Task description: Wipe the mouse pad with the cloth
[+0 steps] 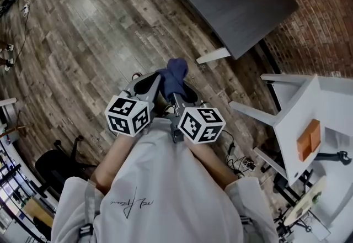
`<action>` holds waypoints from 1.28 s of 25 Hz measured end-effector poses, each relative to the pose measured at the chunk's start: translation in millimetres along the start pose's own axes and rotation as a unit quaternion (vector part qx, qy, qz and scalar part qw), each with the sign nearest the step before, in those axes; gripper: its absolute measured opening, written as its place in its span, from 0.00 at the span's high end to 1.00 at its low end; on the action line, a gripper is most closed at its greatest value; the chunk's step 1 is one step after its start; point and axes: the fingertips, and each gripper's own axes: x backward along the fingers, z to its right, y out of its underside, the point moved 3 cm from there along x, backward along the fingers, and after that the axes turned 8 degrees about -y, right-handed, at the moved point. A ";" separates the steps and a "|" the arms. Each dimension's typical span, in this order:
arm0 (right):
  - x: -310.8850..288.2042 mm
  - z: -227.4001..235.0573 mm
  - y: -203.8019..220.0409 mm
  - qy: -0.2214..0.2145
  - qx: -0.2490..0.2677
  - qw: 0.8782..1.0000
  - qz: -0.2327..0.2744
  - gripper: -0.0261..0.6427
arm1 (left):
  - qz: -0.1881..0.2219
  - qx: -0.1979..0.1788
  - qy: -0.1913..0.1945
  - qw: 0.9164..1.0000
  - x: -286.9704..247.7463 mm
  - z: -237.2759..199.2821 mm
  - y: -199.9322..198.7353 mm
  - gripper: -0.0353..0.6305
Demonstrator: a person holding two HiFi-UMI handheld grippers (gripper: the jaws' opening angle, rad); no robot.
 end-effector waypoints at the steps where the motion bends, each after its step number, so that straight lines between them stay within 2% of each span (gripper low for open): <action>1: -7.9 -0.5 -3.9 0.000 -0.003 1.000 -0.001 0.83 | 0.001 0.002 0.000 1.000 -3.6 -7.6 -6.6 0.92; 10: -94.5 -20.1 -46.2 -0.001 0.004 1.000 -0.012 0.83 | 0.015 0.003 -0.005 1.000 -24.9 -84.2 -78.6 0.92; 18: -175.7 -49.7 -65.0 -0.002 0.008 1.000 -0.023 0.83 | 0.021 0.012 -0.008 1.000 -25.8 -160.5 -121.8 0.92; 24: -228.4 -77.1 -66.2 -0.010 0.019 0.999 -0.028 0.83 | 0.034 0.014 0.006 0.999 -20.9 -201.5 -142.1 0.93; 32: -244.7 -75.7 -70.5 0.008 0.013 1.000 -0.013 0.83 | 0.019 0.015 0.010 1.000 -26.6 -225.9 -145.2 0.93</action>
